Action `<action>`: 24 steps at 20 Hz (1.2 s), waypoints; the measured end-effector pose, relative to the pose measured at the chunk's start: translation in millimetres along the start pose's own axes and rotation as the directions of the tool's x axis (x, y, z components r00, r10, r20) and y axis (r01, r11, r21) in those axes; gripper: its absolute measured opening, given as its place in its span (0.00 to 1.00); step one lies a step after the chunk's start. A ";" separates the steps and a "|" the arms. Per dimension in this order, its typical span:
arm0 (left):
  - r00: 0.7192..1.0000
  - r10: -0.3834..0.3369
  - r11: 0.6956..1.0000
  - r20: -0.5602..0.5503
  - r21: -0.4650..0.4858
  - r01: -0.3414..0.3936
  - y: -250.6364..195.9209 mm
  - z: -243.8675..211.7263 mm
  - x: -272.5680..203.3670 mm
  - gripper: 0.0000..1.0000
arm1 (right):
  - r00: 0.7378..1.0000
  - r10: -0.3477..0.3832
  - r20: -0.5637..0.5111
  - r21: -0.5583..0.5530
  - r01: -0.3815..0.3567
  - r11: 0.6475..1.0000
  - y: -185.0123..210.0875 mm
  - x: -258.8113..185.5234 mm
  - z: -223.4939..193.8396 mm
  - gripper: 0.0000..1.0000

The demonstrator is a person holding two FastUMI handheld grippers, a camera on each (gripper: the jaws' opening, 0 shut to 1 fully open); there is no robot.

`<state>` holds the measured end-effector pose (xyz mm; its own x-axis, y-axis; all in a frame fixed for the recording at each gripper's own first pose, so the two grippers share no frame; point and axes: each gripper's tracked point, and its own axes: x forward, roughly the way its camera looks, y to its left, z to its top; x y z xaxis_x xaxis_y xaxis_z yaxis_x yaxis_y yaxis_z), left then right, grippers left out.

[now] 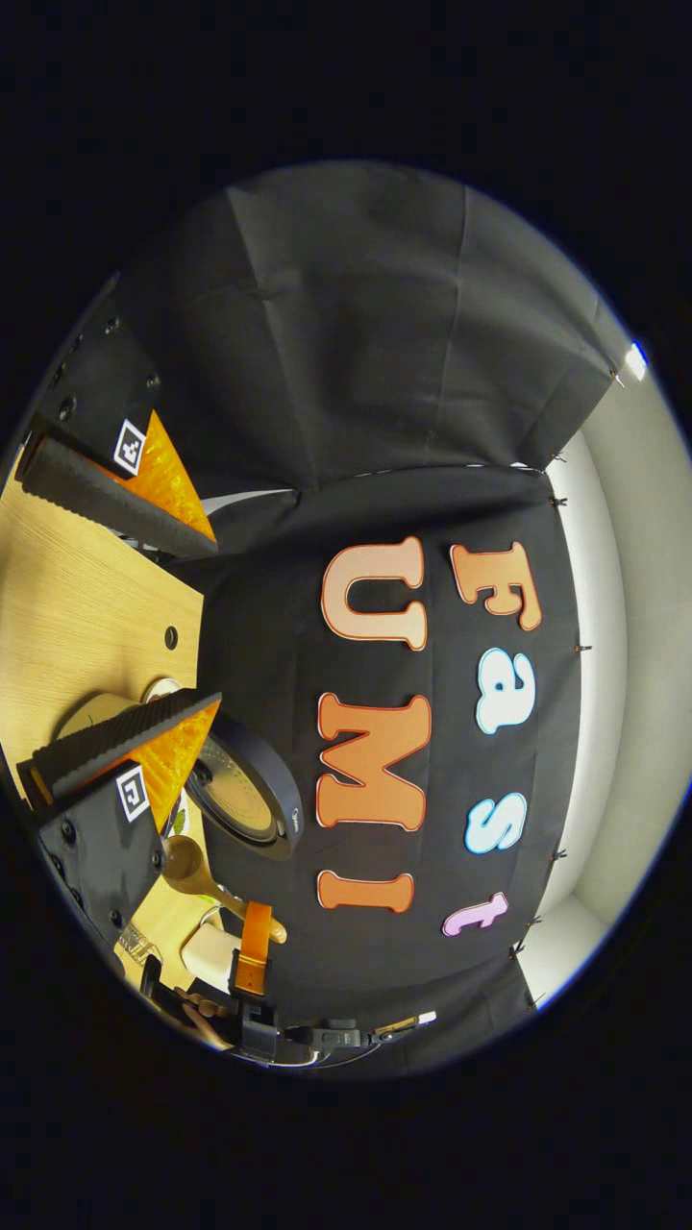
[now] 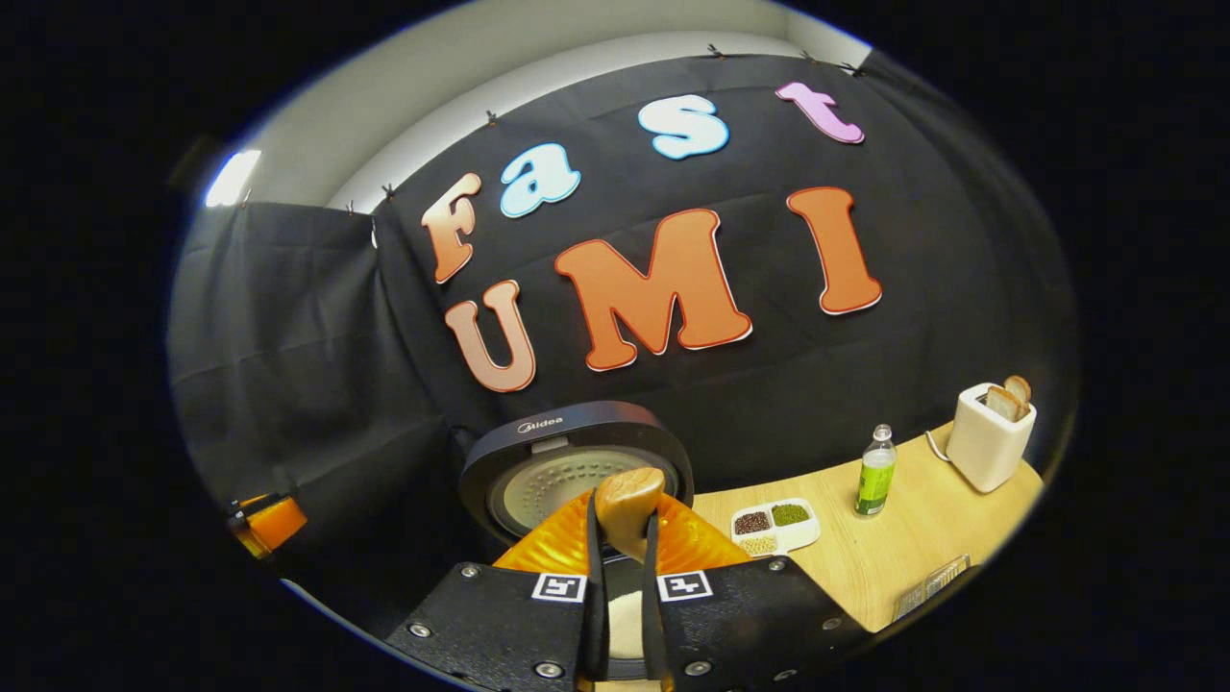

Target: Close the left gripper, press the button to open the rice cooker; take a wooden spoon from the chopstick holder with the right hand, scoop a spoonful of rice and pour it into the rice cooker, then put the wooden spoon back into the chopstick holder.

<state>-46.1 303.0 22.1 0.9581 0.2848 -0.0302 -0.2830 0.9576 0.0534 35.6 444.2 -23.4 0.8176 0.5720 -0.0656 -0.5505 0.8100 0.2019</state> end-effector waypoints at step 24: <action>0.999 -0.037 0.999 0.039 -0.016 0.038 -25.7 11.5 -10.2 0.90 | 0.989 -0.141 0.044 0.044 0.140 0.989 -98.5 -70.5 29.6 0.13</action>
<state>-48.0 275.0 32.4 0.9690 0.2469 0.0067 -0.2470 0.9684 0.0360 37.2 320.3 -9.7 0.8939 0.4455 -0.0505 -0.4232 0.8755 0.2331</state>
